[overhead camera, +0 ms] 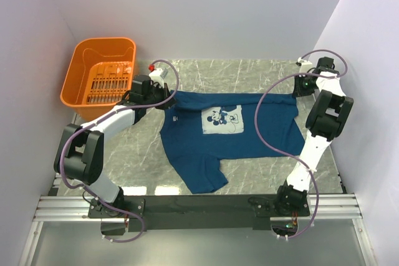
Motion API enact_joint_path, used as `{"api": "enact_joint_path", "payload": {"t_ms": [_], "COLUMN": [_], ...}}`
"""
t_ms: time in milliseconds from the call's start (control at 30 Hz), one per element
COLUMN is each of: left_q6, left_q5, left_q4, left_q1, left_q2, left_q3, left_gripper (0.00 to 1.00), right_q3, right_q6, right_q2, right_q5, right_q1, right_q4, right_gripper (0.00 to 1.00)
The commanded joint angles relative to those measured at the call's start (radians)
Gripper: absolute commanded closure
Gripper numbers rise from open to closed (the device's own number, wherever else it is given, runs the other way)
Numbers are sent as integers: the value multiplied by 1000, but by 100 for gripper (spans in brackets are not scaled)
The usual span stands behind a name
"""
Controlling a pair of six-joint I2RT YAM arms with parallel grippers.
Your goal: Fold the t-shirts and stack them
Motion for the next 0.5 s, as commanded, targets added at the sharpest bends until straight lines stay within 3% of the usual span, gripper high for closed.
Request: {"api": "enact_joint_path", "payload": {"t_ms": [0, 33, 133, 333, 467], "left_q6": [-7, -6, -3, -1, 2], "left_q5": [19, 20, 20, 19, 19], "left_q4": [36, 34, 31, 28, 26], "left_q1": [-5, -5, -5, -5, -5], "left_q2": [-24, -24, -26, -32, -38], "left_q3": [3, 2, 5, 3, -3], "left_gripper": [99, 99, 99, 99, 99], "right_q3": [31, 16, -44, -76, -91], "right_q6": [-13, -15, -28, -70, -204], "right_q2": [-25, -37, -85, -143, -177], "right_q5": [-31, -31, -37, -101, -167], "right_q1": [-2, -2, -1, -24, -48], "right_q4": [1, 29, 69, 43, -44], "right_gripper": [85, 93, 100, 100, 100]}}
